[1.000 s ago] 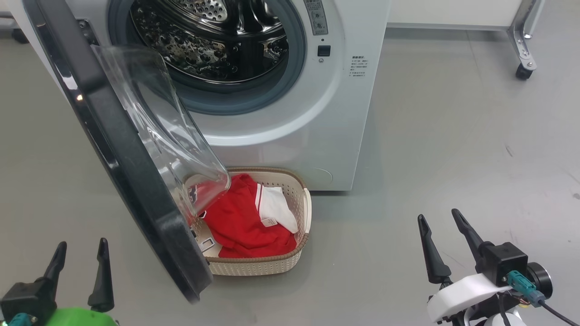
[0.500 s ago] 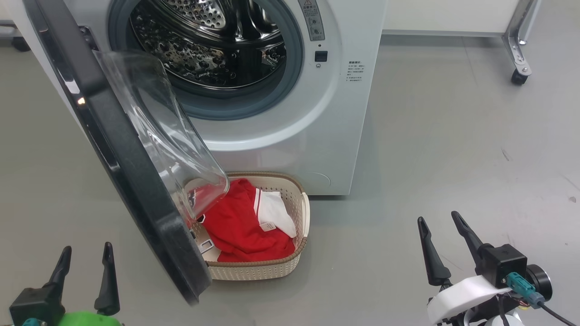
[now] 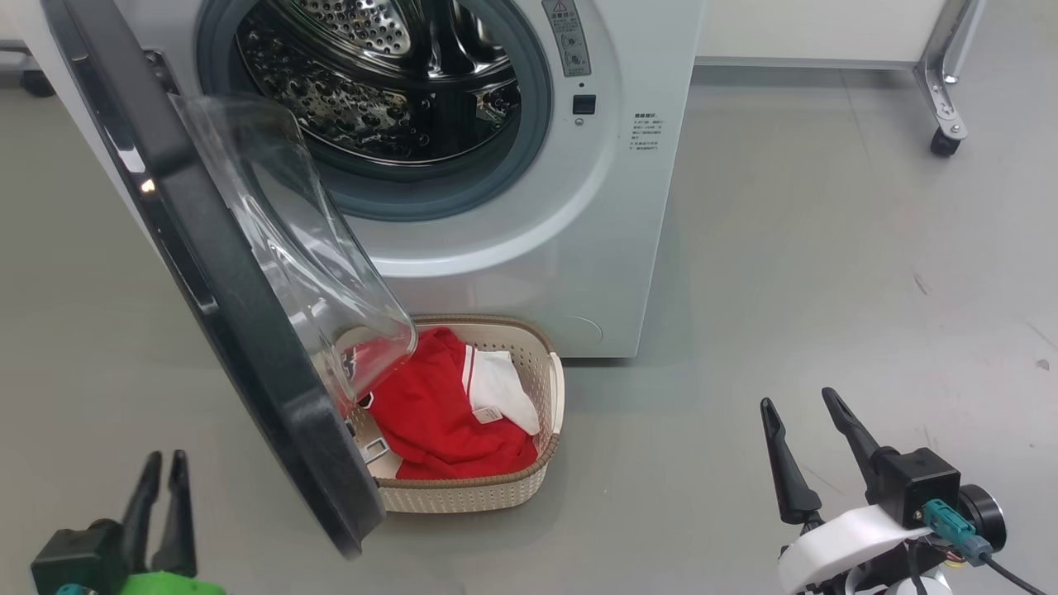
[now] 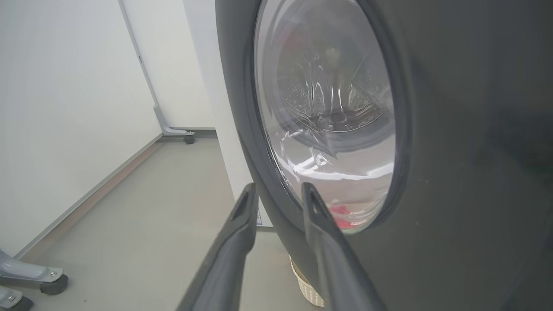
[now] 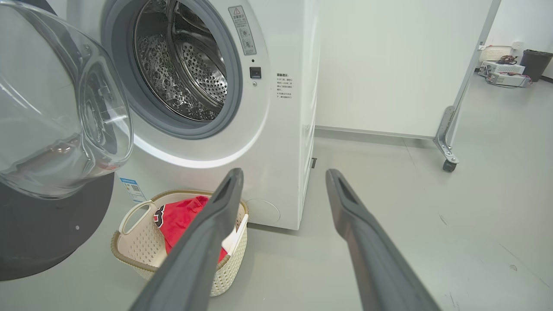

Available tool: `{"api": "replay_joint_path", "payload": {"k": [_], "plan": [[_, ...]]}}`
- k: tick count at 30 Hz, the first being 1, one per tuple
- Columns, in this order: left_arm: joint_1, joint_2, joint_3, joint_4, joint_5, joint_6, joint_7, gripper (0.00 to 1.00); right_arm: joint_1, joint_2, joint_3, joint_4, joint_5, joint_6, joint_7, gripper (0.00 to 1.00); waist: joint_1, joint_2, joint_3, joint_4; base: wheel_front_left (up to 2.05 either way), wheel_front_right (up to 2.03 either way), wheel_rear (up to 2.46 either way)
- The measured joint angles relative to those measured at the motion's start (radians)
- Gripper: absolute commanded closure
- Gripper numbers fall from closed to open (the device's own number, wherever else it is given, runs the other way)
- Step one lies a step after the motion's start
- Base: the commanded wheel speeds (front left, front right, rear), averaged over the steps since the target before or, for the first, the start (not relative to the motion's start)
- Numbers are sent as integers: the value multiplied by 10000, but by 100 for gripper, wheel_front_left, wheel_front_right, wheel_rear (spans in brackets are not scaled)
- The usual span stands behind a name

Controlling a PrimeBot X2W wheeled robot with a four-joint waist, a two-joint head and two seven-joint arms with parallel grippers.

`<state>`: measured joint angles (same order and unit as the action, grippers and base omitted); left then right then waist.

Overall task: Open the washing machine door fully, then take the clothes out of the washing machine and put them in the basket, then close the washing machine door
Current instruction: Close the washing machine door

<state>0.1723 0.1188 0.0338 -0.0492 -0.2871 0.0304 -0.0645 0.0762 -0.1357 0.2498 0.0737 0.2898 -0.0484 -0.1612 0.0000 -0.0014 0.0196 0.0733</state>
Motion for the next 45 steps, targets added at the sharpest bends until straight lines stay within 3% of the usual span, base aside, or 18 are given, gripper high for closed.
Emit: {"api": "replay_joint_path", "payload": {"k": [11, 13, 17, 25, 31, 39, 45], "plan": [[8, -104, -10, 13, -115, 8, -81, 100, 4, -2, -4, -38, 0, -59, 0, 0, 0, 0, 84, -21, 0, 0, 0], [-7, -510, 65, -184, -1080, -48, -104, 100, 4, -4, -8, -46, 0, -59, 0, 0, 0, 0, 98, -13, 0, 0, 0], [-126, -759, 334, -493, -2516, -274, -176, 100, 9, -21, -42, -50, 0, -67, 0, 0, 0, 0, 91, 32, 0, 0, 0], [-552, -851, 1183, -1135, -7016, -1064, -148, 100, 12, -65, -63, -81, 2, -71, 0, 0, 0, 0, 63, 113, 0, 0, 0], [-860, -849, 1762, -1386, -9896, -1243, 359, 100, 51, -65, -75, -94, 12, -73, 2, 0, 0, 0, 59, 158, 0, 0, 0], [-1047, -848, 1787, -1216, -12473, -1248, 1871, 100, 74, -77, -65, -142, 12, -73, 6, 0, 0, 0, 102, 193, 0, 0, 0], [-1117, -846, 1609, -1218, -13346, -1246, 2729, 100, 68, -75, 71, -240, 12, -58, 31, 0, 0, 0, 239, 109, 0, 0, 0]]}}
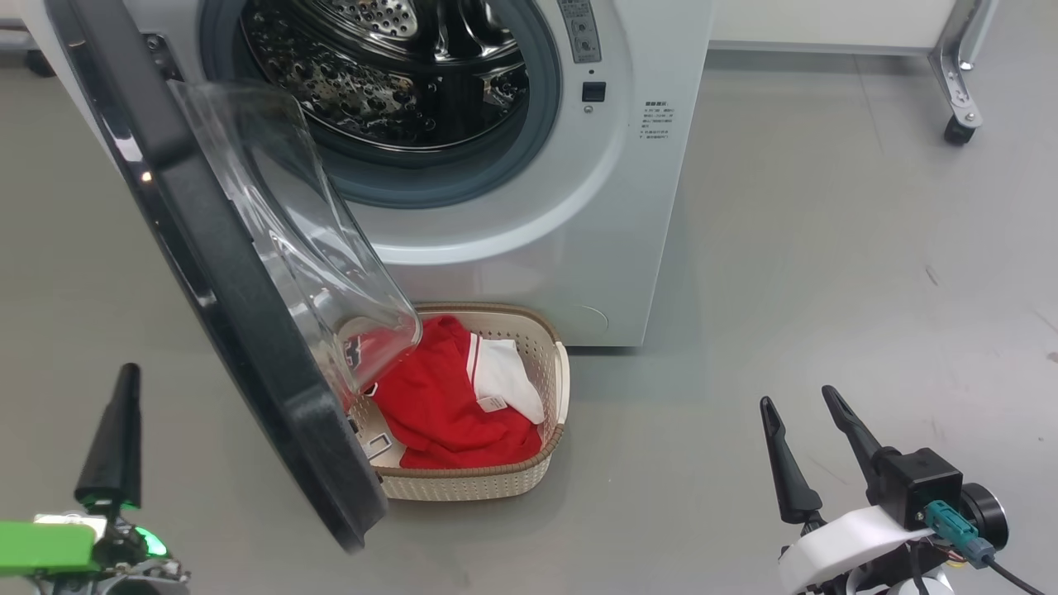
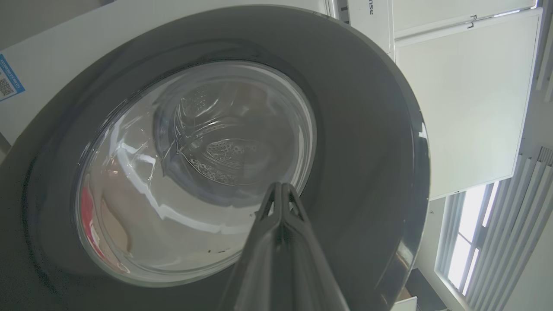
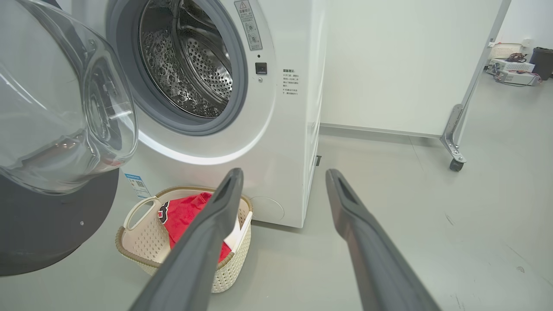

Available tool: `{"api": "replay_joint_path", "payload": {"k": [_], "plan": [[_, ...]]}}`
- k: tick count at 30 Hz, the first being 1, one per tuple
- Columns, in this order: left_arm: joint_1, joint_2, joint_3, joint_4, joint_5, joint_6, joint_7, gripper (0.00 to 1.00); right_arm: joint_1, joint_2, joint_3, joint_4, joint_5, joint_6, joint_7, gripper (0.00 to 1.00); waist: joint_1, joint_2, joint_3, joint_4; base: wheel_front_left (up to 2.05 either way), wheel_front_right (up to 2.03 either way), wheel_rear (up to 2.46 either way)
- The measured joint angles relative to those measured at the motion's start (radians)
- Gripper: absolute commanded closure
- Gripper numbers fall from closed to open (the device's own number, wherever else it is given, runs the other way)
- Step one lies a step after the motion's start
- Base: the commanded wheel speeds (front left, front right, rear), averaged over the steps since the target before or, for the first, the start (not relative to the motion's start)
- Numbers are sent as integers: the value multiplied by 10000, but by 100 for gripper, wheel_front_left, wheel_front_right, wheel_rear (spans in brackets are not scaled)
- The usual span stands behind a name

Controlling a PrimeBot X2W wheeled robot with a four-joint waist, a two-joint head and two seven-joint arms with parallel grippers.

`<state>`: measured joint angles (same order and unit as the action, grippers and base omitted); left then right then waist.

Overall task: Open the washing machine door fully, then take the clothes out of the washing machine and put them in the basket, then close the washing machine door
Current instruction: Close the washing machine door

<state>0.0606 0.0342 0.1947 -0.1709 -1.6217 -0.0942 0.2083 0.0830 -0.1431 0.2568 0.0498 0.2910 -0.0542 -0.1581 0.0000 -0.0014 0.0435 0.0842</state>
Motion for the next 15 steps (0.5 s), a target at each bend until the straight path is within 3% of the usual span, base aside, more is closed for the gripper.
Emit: {"api": "replay_joint_path", "payload": {"k": [15], "plan": [[-1, 21, -802, 115, -451, 146, 1212, 100, -34, -17, -88, -63, 2, -2, 33, 0, 0, 0, 328, -202, 0, 0, 0]]}}
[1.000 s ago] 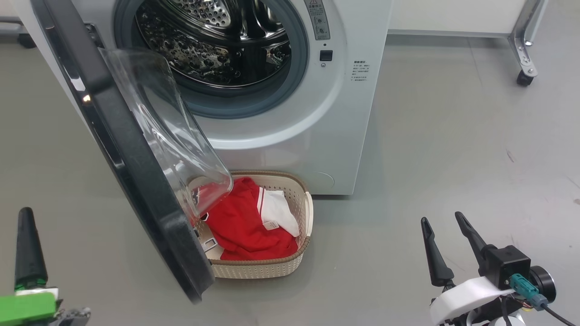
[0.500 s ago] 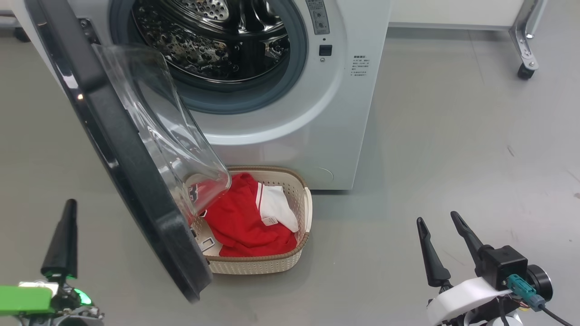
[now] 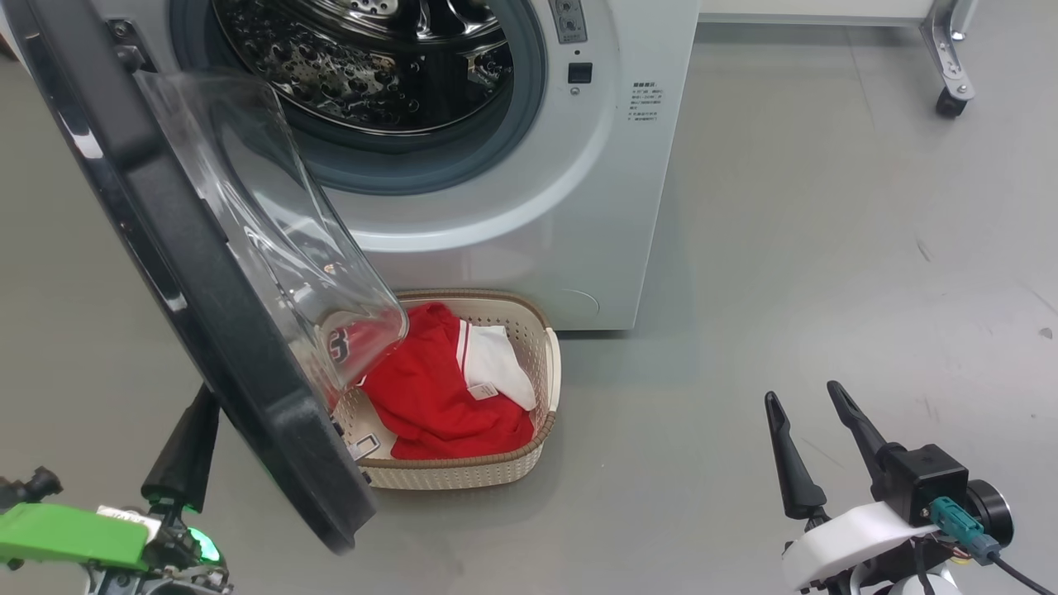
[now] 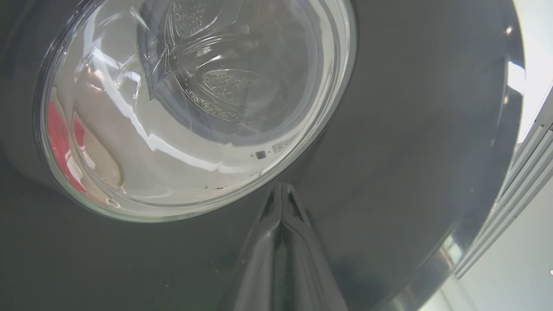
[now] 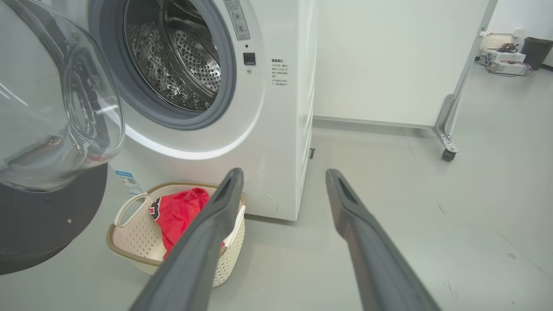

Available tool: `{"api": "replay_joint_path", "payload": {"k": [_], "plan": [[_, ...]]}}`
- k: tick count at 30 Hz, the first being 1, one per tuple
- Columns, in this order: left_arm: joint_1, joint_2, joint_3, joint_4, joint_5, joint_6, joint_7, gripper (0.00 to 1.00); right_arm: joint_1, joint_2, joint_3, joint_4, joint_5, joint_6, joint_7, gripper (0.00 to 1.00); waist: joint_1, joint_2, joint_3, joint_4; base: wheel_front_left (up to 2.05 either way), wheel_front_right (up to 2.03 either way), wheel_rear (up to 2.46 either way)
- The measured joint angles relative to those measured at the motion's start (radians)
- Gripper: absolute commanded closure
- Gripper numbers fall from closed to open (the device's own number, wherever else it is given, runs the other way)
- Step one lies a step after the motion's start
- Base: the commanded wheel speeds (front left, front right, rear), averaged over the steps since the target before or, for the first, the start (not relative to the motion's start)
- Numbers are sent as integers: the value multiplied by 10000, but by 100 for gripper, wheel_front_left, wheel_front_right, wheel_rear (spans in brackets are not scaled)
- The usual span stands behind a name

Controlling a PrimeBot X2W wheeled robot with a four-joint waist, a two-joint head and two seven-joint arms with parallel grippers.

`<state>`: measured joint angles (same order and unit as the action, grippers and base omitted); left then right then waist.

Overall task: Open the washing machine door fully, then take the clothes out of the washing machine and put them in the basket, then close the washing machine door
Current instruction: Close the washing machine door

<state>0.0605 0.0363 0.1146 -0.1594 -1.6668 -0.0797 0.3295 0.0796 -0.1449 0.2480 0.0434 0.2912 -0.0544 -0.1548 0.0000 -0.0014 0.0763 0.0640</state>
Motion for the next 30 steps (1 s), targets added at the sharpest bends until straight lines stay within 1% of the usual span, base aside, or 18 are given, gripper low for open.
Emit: {"api": "replay_joint_path", "payload": {"k": [17, 24, 27, 30], "plan": [[-30, 54, -602, -155, -259, 54, 629, 100, -241, -2, 67, -94, 0, 4, 10, 0, 0, 0, 377, -123, 0, 0, 0], [-354, 56, -980, -201, -376, 134, 830, 100, -514, 0, 117, -178, 0, 12, 12, 0, -1, 0, 670, -386, 0, 0, 0], [-531, 56, -1097, -236, -376, 144, 832, 100, -645, 10, 165, -228, 0, 88, 12, 0, -1, 0, 828, -542, 0, 0, 0], [-791, 54, -1189, -238, -374, 219, 882, 100, -791, 75, 221, -267, 0, 92, 10, 0, -1, 0, 1009, -725, 0, 0, 0]]}}
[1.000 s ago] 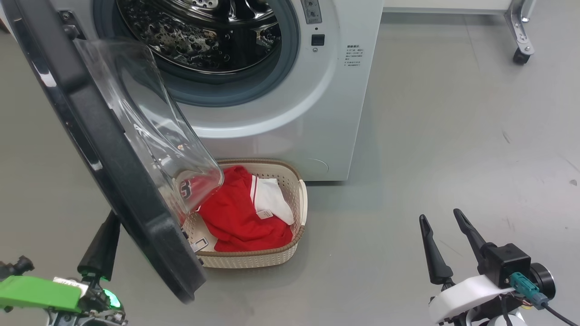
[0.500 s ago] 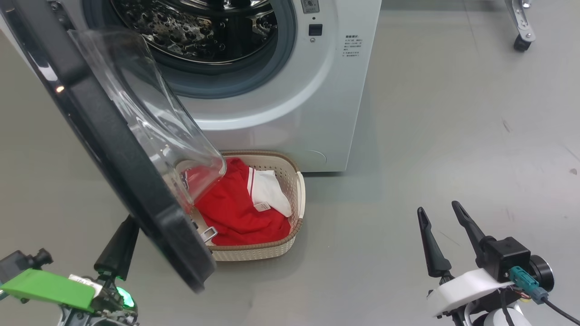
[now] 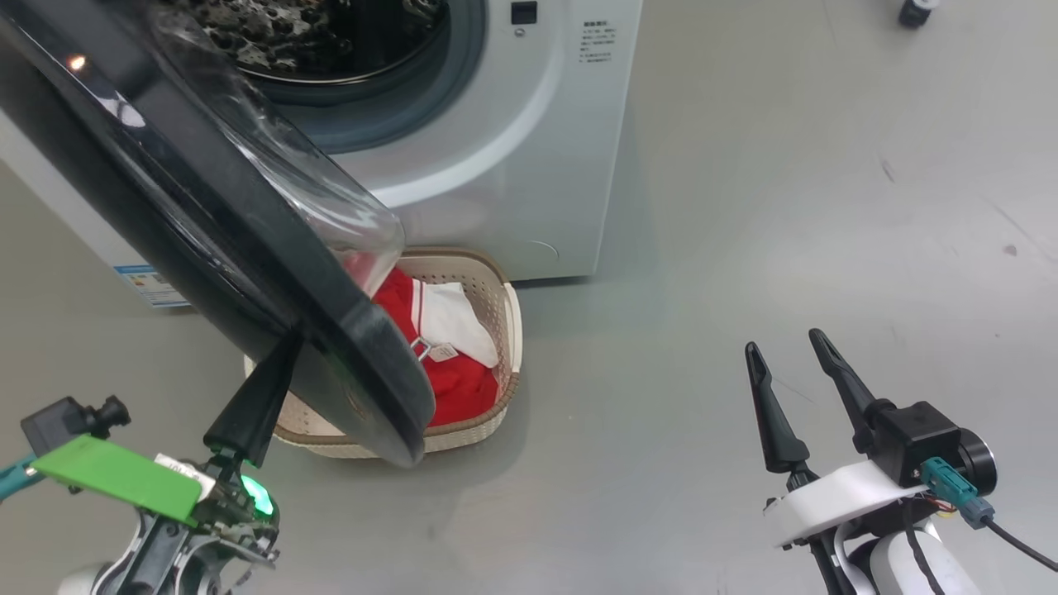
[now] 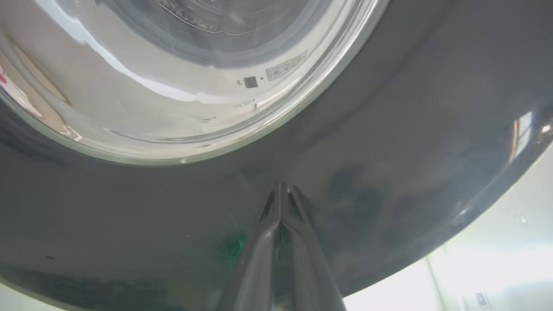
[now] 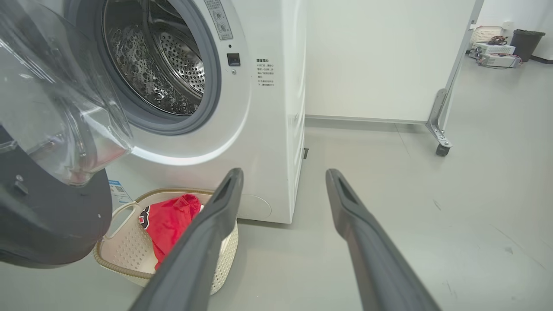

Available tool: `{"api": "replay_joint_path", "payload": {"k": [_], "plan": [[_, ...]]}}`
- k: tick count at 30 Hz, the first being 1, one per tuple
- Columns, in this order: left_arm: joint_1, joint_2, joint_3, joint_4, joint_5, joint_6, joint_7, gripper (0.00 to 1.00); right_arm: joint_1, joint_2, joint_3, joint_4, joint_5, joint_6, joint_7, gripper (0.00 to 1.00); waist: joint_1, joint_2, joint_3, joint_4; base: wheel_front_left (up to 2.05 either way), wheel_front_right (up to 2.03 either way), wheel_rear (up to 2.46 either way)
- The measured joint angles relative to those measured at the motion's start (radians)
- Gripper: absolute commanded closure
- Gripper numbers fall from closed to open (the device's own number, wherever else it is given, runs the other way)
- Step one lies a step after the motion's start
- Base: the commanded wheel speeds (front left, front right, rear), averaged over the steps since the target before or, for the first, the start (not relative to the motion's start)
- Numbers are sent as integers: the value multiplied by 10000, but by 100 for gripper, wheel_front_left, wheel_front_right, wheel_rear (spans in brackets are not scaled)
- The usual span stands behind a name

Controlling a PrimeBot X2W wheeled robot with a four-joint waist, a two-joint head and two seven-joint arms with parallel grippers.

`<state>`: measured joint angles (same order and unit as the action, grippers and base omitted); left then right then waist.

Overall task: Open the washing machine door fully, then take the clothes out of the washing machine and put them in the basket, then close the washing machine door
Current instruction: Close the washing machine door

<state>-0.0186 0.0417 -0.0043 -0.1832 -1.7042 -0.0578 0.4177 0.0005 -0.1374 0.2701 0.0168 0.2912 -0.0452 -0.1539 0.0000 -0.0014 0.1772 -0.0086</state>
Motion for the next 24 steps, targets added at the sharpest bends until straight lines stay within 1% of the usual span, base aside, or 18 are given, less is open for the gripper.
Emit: {"api": "replay_joint_path", "payload": {"k": [7, 9, 14, 15, 17, 24], "plan": [[-554, 2, 31, 228, 81, 102, -15, 100, -317, 159, 107, 12, 0, 33, -17, 0, 0, 0, 421, -579, 0, 0, 0], [-719, 38, 50, 362, 115, 102, -23, 100, -376, 192, 119, 36, 2, 86, -75, 0, 0, 0, 535, -768, 0, 0, 0], [-1157, 58, 105, 704, 132, 125, -69, 100, -523, 282, 182, 230, 48, 134, -188, 0, 0, -1, 786, -1269, 0, 0, 0], [-1297, 82, 127, 874, 230, 190, -69, 100, -593, 303, 203, 280, 82, 174, -192, 0, 0, 0, 868, -1470, 0, 0, 0], [-1421, 107, 151, 1034, 366, 192, -102, 100, -629, 337, 209, 349, 96, 174, -242, 0, 0, 0, 939, -1663, 0, 0, 0], [-2082, 128, 104, 1599, 412, 276, -98, 100, -722, 362, 174, 568, 136, 174, -382, 0, 0, 0, 1129, -2158, 0, 0, 0]]}}
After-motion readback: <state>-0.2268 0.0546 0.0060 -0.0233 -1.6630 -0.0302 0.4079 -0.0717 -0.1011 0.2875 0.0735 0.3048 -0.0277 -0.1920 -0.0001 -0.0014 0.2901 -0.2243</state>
